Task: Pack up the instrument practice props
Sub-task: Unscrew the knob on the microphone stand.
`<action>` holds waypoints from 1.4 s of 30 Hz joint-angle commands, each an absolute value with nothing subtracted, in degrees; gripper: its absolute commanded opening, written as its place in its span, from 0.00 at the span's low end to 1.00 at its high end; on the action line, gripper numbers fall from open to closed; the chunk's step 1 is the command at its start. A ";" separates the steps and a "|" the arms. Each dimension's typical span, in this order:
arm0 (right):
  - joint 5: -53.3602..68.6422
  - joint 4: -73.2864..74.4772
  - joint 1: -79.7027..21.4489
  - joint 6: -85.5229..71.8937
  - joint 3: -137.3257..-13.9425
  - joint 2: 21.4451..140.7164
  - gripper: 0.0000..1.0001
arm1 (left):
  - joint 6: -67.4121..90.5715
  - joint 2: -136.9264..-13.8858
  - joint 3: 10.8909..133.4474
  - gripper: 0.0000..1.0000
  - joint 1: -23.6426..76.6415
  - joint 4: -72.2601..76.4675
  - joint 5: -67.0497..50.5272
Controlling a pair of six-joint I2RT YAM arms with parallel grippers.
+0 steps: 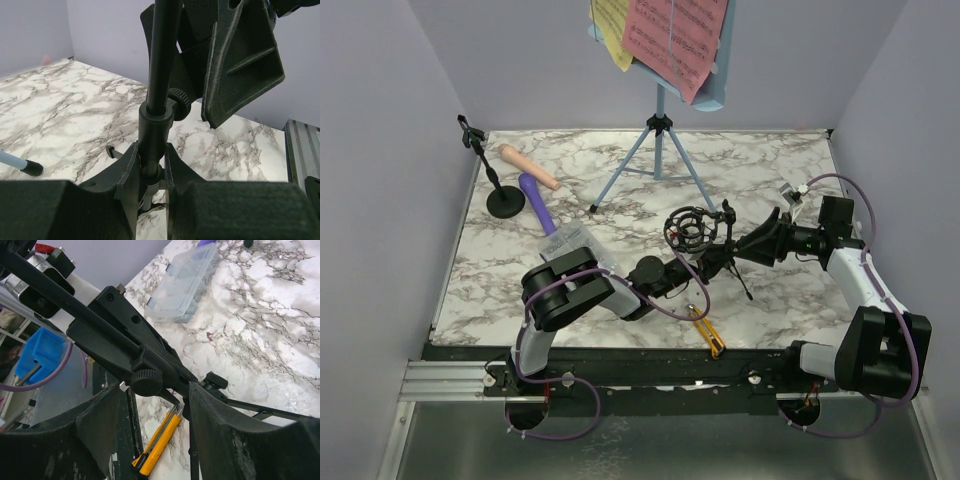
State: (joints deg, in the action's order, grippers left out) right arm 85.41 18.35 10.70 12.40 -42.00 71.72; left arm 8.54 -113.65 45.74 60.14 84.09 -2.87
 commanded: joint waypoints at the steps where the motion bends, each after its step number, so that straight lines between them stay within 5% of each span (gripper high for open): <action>1: 86.55 17.40 10.40 11.83 -42.71 72.07 0.60 | 8.53 -113.26 47.04 0.00 60.77 88.55 -2.00; 12: 87.58 17.86 10.39 12.84 -43.00 71.21 0.49 | 8.61 -113.27 46.63 0.00 60.82 87.91 -1.75; 27: 87.58 18.44 10.43 13.32 -43.68 70.79 0.48 | 8.39 -113.64 46.28 0.00 60.91 86.99 -1.34; 42: 87.36 23.96 10.44 21.01 -45.22 70.82 0.17 | 8.96 -113.38 45.42 0.00 60.91 86.90 -0.56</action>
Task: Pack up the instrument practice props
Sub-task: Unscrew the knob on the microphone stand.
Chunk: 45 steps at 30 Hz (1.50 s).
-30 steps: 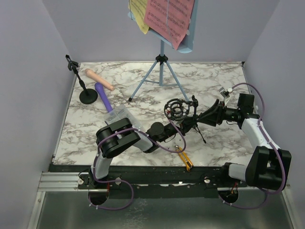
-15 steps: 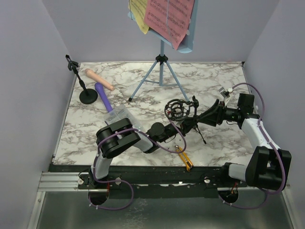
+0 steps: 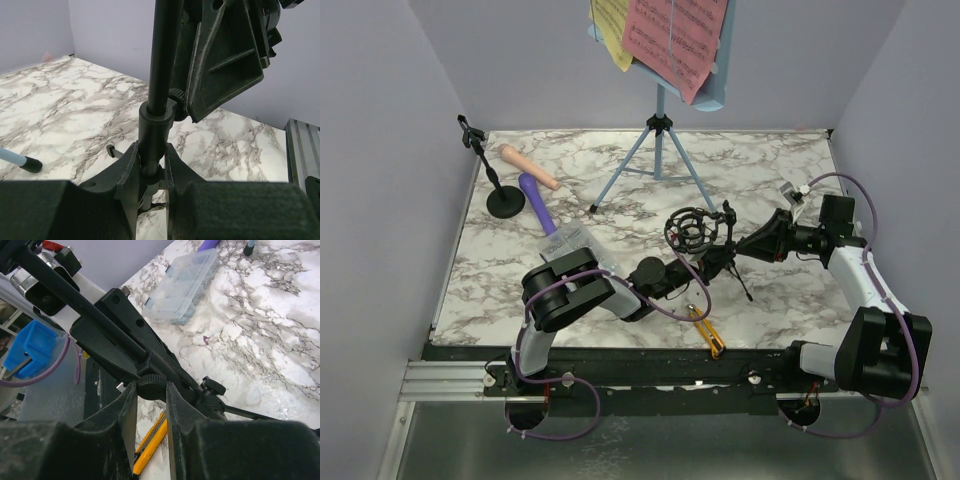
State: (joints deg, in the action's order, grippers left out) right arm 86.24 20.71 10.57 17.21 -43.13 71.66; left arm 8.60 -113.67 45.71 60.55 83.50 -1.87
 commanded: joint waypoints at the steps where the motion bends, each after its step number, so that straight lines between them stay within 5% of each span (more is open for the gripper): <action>1: 87.31 24.35 10.45 21.56 -45.21 70.75 0.16 | 9.07 -113.30 45.35 0.00 60.91 86.90 -0.71; 12: 82.37 34.30 9.93 42.24 -45.13 66.83 0.09 | 13.93 -108.88 43.51 0.00 60.91 82.03 -3.34; 23: 67.72 45.01 8.89 82.66 -46.94 59.31 0.09 | 18.90 -105.69 44.41 0.00 60.91 73.61 -5.11; 31: 68.72 49.53 8.64 84.88 -50.93 58.64 0.10 | 20.33 -105.56 45.72 0.00 60.91 71.79 -5.94; 32: 69.33 49.51 8.69 83.86 -50.77 58.17 0.13 | 20.25 -105.45 45.63 0.00 60.86 71.79 -5.97; 39: 69.40 41.49 8.63 52.36 -50.80 55.50 0.75 | 19.36 -104.05 44.47 0.00 60.91 71.79 -5.47; 45: 79.62 40.73 8.73 32.26 -49.63 55.43 0.87 | 18.20 -102.70 43.42 0.00 60.89 71.89 -4.82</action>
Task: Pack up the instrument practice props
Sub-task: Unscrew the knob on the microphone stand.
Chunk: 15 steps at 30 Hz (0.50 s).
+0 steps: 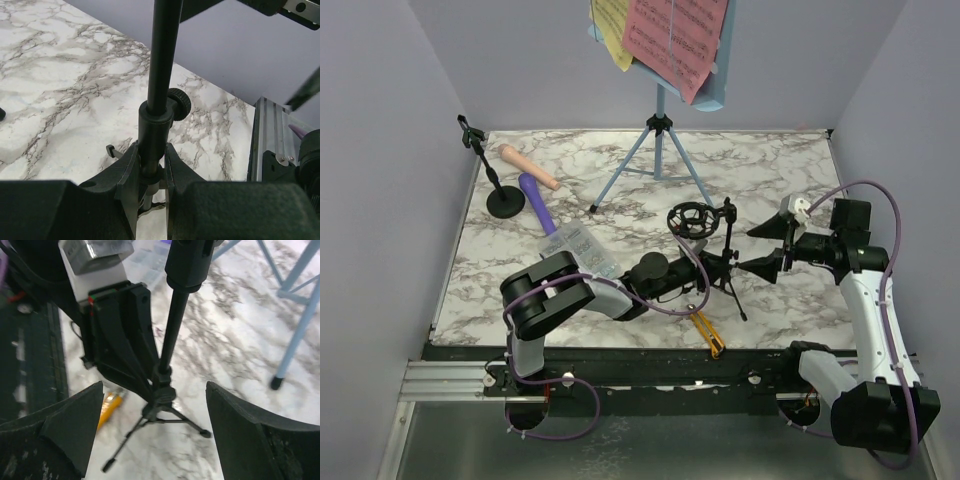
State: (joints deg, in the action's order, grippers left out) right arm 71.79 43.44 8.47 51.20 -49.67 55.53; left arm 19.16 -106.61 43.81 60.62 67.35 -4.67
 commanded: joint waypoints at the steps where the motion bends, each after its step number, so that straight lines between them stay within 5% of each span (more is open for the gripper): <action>1: 80.71 38.93 8.95 28.25 -48.73 55.44 0.87 | 18.12 -102.43 43.34 0.00 60.91 72.02 -4.70; 7: 81.16 19.27 10.32 -2.96 -42.43 55.88 0.87 | 17.71 -101.72 43.59 0.00 60.90 72.51 -4.49; 15: 80.50 14.39 10.47 -12.44 -39.72 59.16 0.83 | 17.94 -100.98 43.02 0.00 60.90 72.61 -4.15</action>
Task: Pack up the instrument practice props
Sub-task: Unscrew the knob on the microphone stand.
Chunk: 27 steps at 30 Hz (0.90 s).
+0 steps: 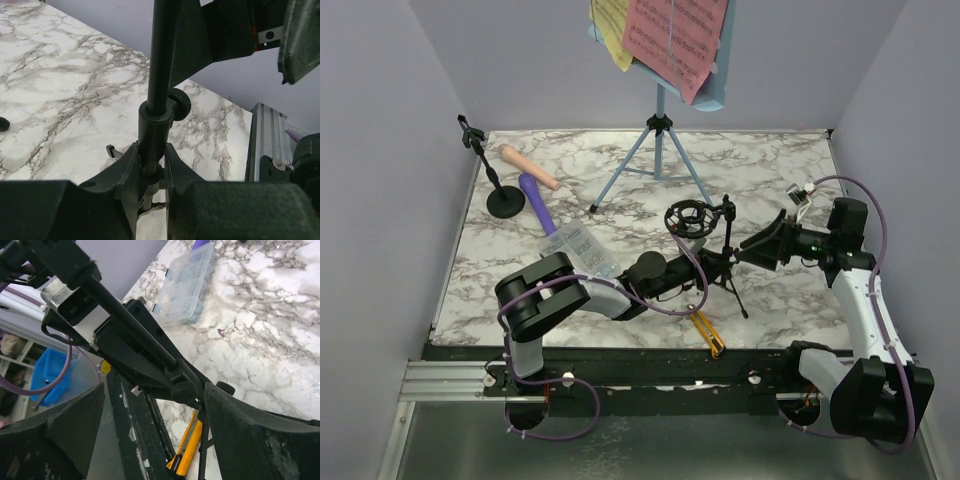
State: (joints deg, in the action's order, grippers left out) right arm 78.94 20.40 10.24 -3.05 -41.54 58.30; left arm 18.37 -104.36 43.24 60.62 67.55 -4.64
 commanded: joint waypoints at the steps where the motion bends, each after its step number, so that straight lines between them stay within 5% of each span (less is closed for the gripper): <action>1: 80.82 13.17 10.46 -13.60 -39.01 59.41 0.82 | 17.94 -101.01 42.98 0.00 60.91 72.62 -4.07; 7: 81.57 8.16 10.47 -18.22 -35.59 61.72 0.74 | 18.02 -101.20 43.63 0.00 60.85 72.71 -4.13; 14: 83.06 4.98 10.50 -20.91 -34.81 64.06 0.53 | 18.54 -101.62 43.69 0.00 60.89 72.94 -4.22; 27: 83.59 0.93 10.44 -23.20 -33.58 65.38 0.42 | 19.08 -102.29 44.21 0.00 60.93 73.08 -4.92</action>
State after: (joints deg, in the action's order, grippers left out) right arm 82.02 2.94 10.24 -22.44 -34.00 64.60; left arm 18.44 -104.03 43.05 60.62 67.59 -4.64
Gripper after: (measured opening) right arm 0.424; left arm 0.221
